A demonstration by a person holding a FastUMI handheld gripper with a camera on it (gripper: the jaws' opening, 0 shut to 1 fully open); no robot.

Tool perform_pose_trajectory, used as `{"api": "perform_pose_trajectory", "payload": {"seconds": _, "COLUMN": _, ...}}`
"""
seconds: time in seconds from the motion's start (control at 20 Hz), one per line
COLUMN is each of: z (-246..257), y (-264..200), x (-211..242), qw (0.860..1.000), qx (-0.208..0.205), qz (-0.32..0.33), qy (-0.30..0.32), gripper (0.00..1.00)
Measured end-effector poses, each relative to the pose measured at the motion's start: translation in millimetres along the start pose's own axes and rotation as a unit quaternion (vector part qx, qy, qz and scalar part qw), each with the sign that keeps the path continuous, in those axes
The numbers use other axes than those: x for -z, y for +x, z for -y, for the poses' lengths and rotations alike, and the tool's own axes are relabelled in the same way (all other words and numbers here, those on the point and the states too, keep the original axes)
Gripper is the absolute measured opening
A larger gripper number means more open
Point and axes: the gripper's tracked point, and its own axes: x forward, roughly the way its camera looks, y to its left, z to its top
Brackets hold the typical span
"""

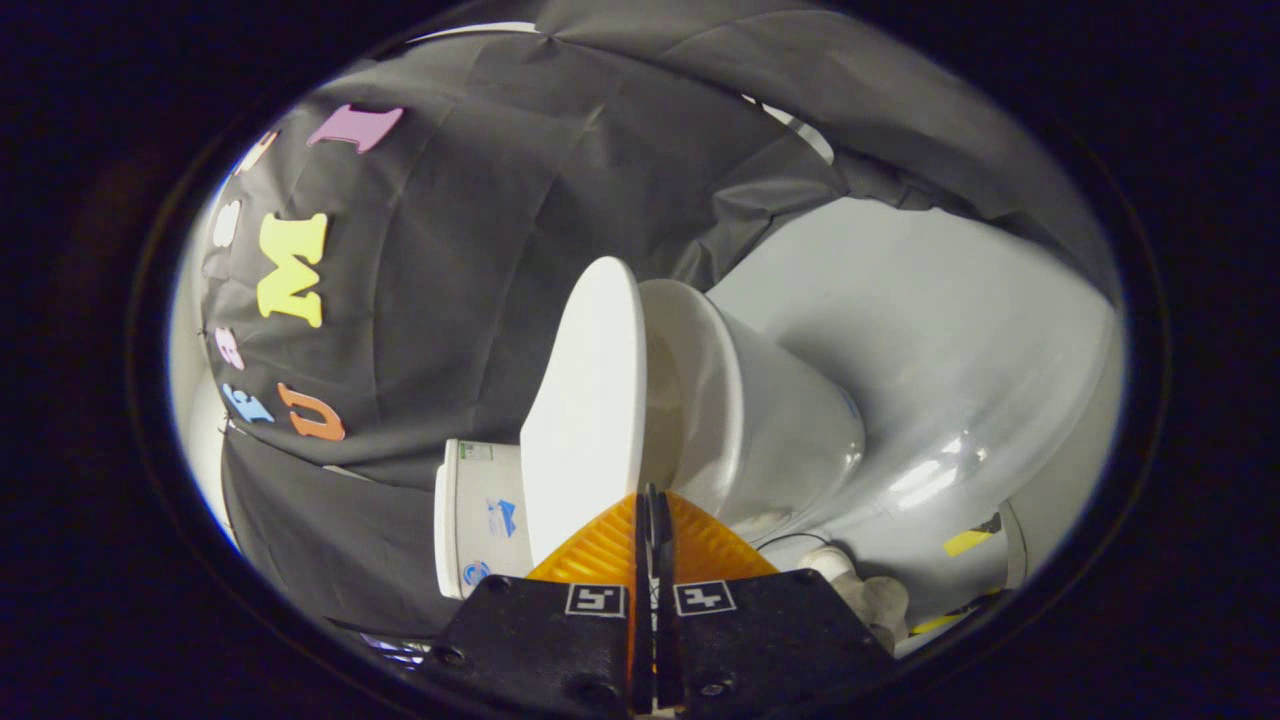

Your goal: Open the toilet lid.

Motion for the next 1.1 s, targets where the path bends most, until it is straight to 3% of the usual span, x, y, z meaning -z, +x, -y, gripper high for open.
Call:
{"api": "perform_pose_trajectory", "payload": {"seconds": 0.65, "z": -87, "y": -29, "x": 11, "qw": 0.994, "qx": 0.019, "qz": 0.012, "qy": -0.105, "gripper": 0.05}}
{"api": "perform_pose_trajectory", "payload": {"seconds": 0.8, "z": -118, "y": -38, "x": 14, "qw": 0.994, "qx": 0.003, "qz": 0.013, "qy": -0.110, "gripper": 0.05}}
{"api": "perform_pose_trajectory", "payload": {"seconds": 1.1, "z": -147, "y": -41, "x": 19, "qw": 0.988, "qx": 0.034, "qz": 0.020, "qy": -0.147, "gripper": 0.05}}
